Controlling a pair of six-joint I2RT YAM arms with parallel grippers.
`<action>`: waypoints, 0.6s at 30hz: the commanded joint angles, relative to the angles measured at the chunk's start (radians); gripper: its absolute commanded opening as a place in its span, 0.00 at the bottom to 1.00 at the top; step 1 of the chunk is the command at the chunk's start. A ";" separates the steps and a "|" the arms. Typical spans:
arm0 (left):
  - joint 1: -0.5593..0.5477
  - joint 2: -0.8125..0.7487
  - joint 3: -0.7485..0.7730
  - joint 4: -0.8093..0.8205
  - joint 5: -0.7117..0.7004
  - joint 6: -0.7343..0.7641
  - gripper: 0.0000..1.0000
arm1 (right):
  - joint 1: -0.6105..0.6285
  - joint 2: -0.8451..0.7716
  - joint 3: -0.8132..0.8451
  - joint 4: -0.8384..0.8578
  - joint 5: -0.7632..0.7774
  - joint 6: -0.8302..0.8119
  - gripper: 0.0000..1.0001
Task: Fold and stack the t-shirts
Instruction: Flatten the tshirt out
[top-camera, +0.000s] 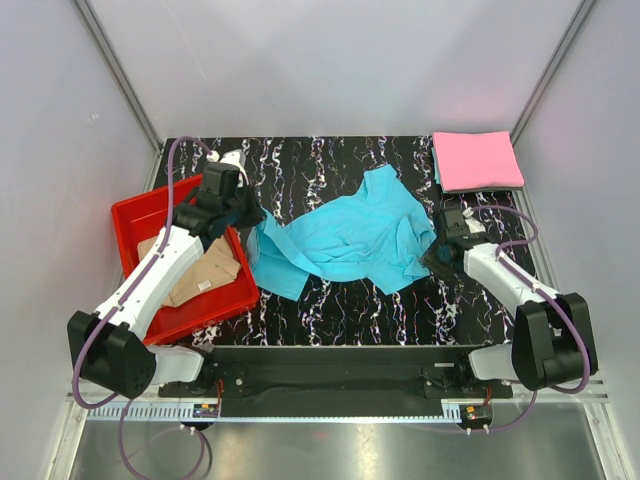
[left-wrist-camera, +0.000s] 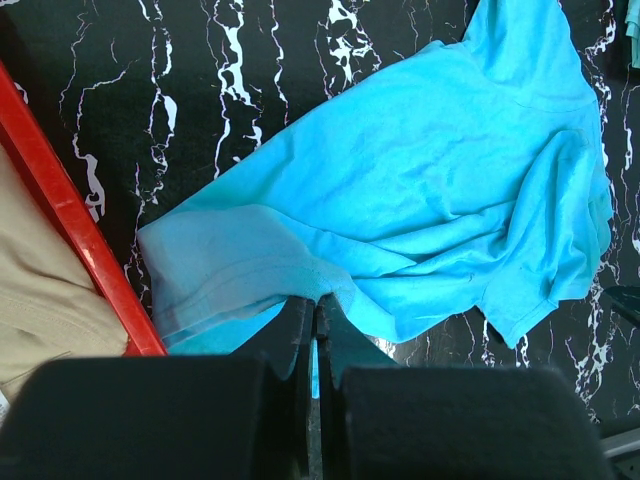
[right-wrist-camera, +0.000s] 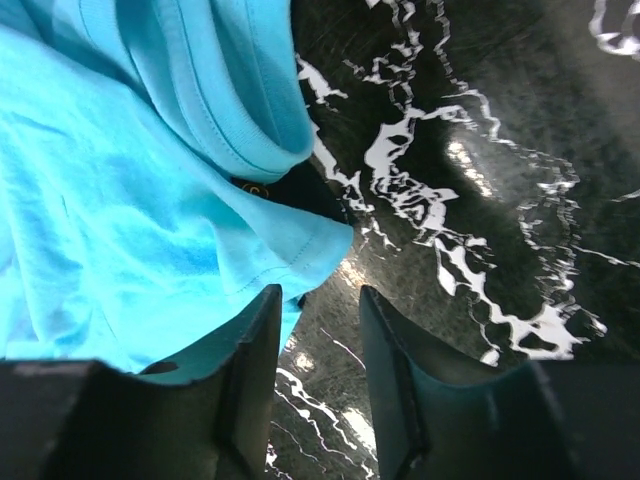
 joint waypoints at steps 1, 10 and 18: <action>0.002 -0.004 0.021 0.036 -0.004 -0.001 0.00 | -0.001 -0.024 -0.049 0.102 -0.046 -0.004 0.45; 0.002 -0.001 0.020 0.040 0.001 -0.001 0.00 | -0.001 0.080 -0.055 0.172 -0.021 -0.075 0.41; 0.004 0.001 0.021 0.034 -0.002 0.004 0.00 | -0.003 0.097 0.014 0.054 0.125 -0.049 0.01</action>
